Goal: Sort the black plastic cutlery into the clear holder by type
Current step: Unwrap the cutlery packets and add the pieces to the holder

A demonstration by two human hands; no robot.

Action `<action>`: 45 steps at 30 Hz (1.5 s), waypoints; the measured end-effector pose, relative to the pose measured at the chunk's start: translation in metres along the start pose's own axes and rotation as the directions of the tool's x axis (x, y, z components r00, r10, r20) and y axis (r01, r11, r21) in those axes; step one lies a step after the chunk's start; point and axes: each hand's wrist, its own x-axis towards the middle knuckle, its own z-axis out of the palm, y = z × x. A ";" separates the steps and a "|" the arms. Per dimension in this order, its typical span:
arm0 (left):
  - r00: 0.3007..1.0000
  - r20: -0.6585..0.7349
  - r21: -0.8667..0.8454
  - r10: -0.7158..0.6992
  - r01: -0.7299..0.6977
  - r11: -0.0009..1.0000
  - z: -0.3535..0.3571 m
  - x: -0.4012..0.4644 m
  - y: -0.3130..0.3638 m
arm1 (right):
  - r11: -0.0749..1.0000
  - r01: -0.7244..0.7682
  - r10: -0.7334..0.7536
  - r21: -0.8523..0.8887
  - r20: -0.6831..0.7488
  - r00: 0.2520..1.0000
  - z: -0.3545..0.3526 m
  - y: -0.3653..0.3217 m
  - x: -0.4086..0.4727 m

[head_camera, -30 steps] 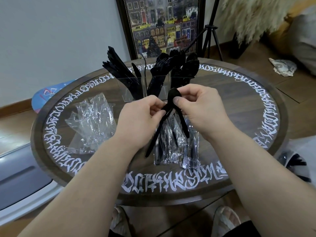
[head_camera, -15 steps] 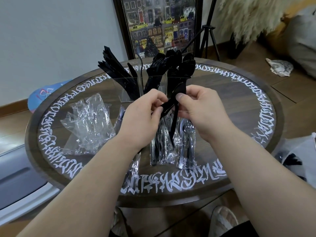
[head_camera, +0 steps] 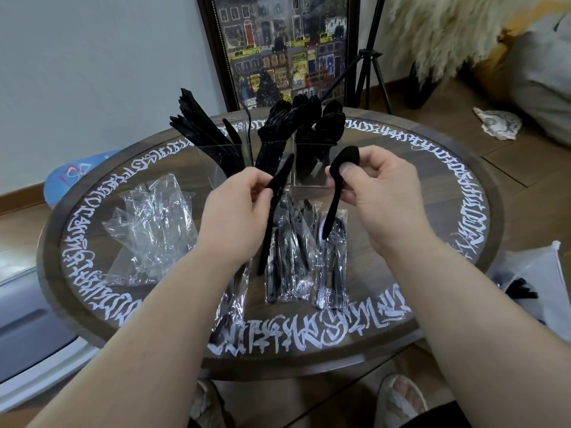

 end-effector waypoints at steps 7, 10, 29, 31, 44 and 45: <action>0.982 -0.134 -0.176 -0.131 0.107 0.979 -0.021 0.005 0.001 | 1.000 0.001 0.001 -0.021 0.116 0.993 0.022 0.000 -0.011; 0.986 -0.117 -0.250 -0.122 0.090 0.964 -0.027 0.003 0.000 | 0.998 0.018 -0.007 -0.055 0.196 0.980 0.042 -0.006 -0.014; 0.903 -0.420 -0.158 -0.094 0.029 0.987 -0.099 0.058 -0.001 | 0.978 0.154 -0.139 -0.139 0.109 0.984 0.053 -0.036 0.005; 0.904 -0.426 -0.079 -0.039 0.006 0.997 -0.110 0.076 0.004 | 0.971 0.175 -0.158 -0.163 0.113 0.981 0.055 -0.038 0.006; 0.994 -0.090 0.482 -0.068 0.103 0.870 -0.082 0.100 -0.028 | 0.965 0.168 -0.153 -0.201 0.088 0.984 0.049 -0.031 0.026; 0.994 -0.089 0.485 -0.063 0.099 0.869 -0.083 0.098 -0.027 | 0.967 0.167 -0.151 -0.194 0.094 0.984 0.049 -0.030 0.027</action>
